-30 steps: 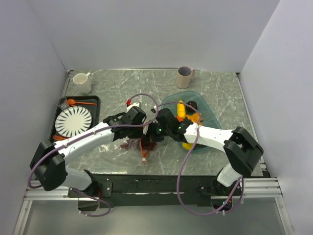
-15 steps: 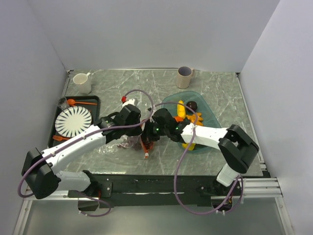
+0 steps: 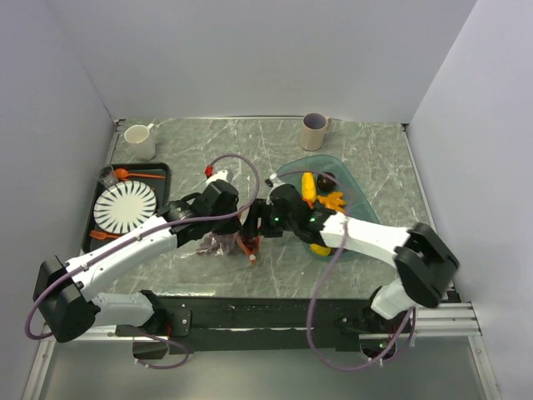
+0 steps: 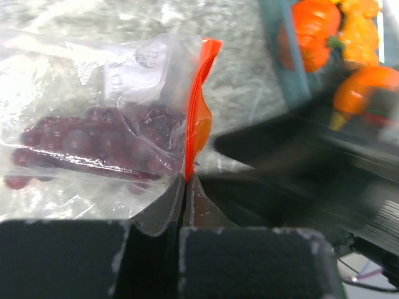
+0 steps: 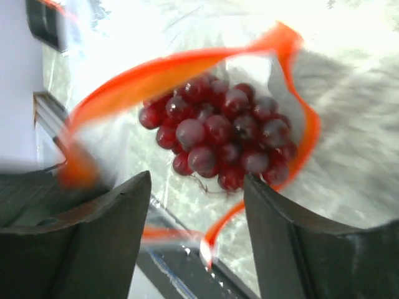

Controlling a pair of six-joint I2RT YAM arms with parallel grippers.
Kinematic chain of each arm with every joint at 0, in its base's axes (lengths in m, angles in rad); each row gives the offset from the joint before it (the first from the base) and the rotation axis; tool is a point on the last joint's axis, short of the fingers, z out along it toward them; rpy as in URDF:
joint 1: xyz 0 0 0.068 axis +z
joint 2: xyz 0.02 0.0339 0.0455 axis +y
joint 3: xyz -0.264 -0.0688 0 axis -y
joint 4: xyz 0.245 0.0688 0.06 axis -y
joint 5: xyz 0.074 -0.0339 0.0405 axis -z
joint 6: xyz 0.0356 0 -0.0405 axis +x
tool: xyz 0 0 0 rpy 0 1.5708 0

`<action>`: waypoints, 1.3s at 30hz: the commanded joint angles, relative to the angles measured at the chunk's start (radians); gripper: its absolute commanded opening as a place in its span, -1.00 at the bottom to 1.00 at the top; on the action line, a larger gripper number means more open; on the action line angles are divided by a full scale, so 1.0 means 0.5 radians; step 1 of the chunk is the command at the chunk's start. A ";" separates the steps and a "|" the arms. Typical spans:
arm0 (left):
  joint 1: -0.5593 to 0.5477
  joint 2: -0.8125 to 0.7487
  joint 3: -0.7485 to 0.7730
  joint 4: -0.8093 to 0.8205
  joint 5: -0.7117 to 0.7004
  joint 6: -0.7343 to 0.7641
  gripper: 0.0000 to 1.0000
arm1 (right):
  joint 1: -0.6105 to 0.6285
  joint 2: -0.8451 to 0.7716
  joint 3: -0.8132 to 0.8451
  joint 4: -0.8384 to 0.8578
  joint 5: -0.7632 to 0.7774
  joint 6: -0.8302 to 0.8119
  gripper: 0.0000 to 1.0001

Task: Place the food in the zip-top bag and seal the zipper
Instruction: Place the fake fruit in the zipper food storage bag.

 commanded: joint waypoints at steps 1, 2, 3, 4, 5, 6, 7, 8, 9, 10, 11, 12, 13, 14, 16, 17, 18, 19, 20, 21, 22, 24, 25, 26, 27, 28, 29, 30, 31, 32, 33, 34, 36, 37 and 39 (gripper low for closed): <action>0.017 -0.013 0.009 -0.009 -0.115 -0.014 -0.99 | 0.007 -0.278 -0.041 -0.132 0.360 -0.037 0.45; 0.020 -0.010 0.000 -0.005 -0.112 -0.011 -0.99 | -0.017 -0.254 -0.029 -0.168 0.364 -0.025 0.44; 0.020 0.002 -0.016 0.007 -0.102 -0.008 -0.99 | -0.026 -0.229 -0.023 -0.199 0.364 -0.031 0.41; 0.023 0.017 -0.016 0.007 -0.096 -0.008 -0.99 | -0.036 -0.193 0.010 -0.215 0.364 -0.037 0.39; 0.020 0.029 -0.019 0.010 -0.090 -0.005 -0.99 | -0.042 -0.110 0.032 -0.227 0.364 -0.055 0.37; 0.020 0.057 -0.022 0.016 -0.078 0.001 -0.99 | -0.042 -0.067 0.057 -0.233 0.364 -0.067 0.32; 0.020 0.069 -0.019 0.016 -0.075 0.004 -0.99 | -0.045 -0.018 0.102 -0.236 0.364 -0.077 0.29; 0.020 0.082 -0.016 0.019 -0.069 0.007 -0.99 | -0.048 0.077 0.130 -0.254 0.398 -0.086 0.26; 0.020 0.103 -0.019 0.043 -0.056 0.026 -0.99 | -0.048 0.123 0.158 -0.288 0.416 -0.092 0.24; 0.023 0.118 -0.013 0.041 -0.035 0.029 -0.99 | -0.054 0.212 0.210 -0.300 0.407 -0.122 0.24; 0.026 0.149 -0.003 0.031 -0.038 0.023 -0.99 | -0.054 0.246 0.235 -0.310 0.380 -0.138 0.23; 0.023 0.161 0.012 0.031 -0.035 0.026 -0.99 | -0.054 0.283 0.256 -0.313 0.383 -0.147 0.23; 0.023 0.171 0.012 0.034 -0.029 0.023 -0.99 | -0.060 0.329 0.278 -0.307 0.380 -0.150 0.23; 0.023 0.174 0.018 0.041 -0.026 0.026 -0.99 | -0.057 0.351 0.284 -0.295 0.380 -0.172 0.23; 0.026 0.174 0.018 0.041 -0.026 0.032 -0.99 | -0.066 0.384 0.293 -0.264 0.395 -0.181 0.23; 0.026 0.174 0.018 0.041 -0.032 0.032 -0.99 | -0.069 0.391 0.299 -0.258 0.401 -0.199 0.23; 0.026 0.174 0.018 0.038 -0.029 0.035 -0.99 | -0.076 0.391 0.299 -0.246 0.404 -0.205 0.23; 0.026 0.174 0.018 0.031 -0.029 0.035 -0.99 | -0.085 0.391 0.293 -0.233 0.404 -0.212 0.23; 0.026 0.165 0.018 0.040 -0.020 0.038 -0.99 | -0.091 0.391 0.290 -0.221 0.401 -0.230 0.23; 0.026 0.161 0.009 0.050 -0.013 0.041 -0.99 | -0.103 0.388 0.284 -0.175 0.377 -0.230 0.23; 0.026 0.164 0.009 0.053 -0.007 0.038 -0.99 | -0.112 0.388 0.263 -0.151 0.374 -0.236 0.23; 0.026 0.164 0.000 0.065 0.014 0.038 -0.99 | -0.155 0.388 0.250 -0.074 0.291 -0.245 0.23; 0.026 0.168 0.000 0.065 0.017 0.038 -0.99 | -0.171 0.400 0.241 -0.055 0.239 -0.242 0.23; 0.026 0.171 0.003 0.062 0.017 0.035 -0.99 | -0.198 0.412 0.244 -0.043 0.220 -0.233 0.23; 0.026 0.168 -0.003 0.071 0.023 0.035 -0.99 | -0.211 0.421 0.241 0.000 0.208 -0.233 0.22; 0.026 0.165 -0.003 0.074 0.026 0.035 -0.99 | -0.223 0.431 0.229 0.024 0.180 -0.236 0.22; 0.026 0.168 0.003 0.077 0.033 0.038 -0.99 | -0.235 0.443 0.226 0.043 0.162 -0.233 0.22; 0.026 0.174 0.012 0.074 0.036 0.041 -0.99 | -0.263 0.461 0.241 0.049 0.138 -0.239 0.22; 0.026 0.174 0.012 0.077 0.042 0.044 -0.99 | -0.269 0.498 0.268 0.055 0.116 -0.248 0.21; 0.026 0.180 0.018 0.074 0.042 0.050 -0.99 | -0.278 0.516 0.278 0.058 0.107 -0.251 0.19; 0.026 0.186 0.027 0.074 0.039 0.050 -0.99 | -0.284 0.535 0.296 0.055 0.082 -0.267 0.18; 0.026 0.189 0.030 0.074 0.045 0.053 -0.99 | -0.287 0.547 0.311 0.055 0.067 -0.285 0.15; 0.026 0.201 0.033 0.068 0.048 0.057 -0.99 | -0.287 0.559 0.315 0.055 0.042 -0.288 0.13; 0.026 0.198 0.036 0.071 0.051 0.057 -0.99 | -0.287 0.566 0.315 0.055 0.030 -0.304 0.12; 0.026 0.192 0.027 0.080 0.048 0.057 -0.99 | -0.287 0.575 0.302 0.123 0.012 -0.298 0.12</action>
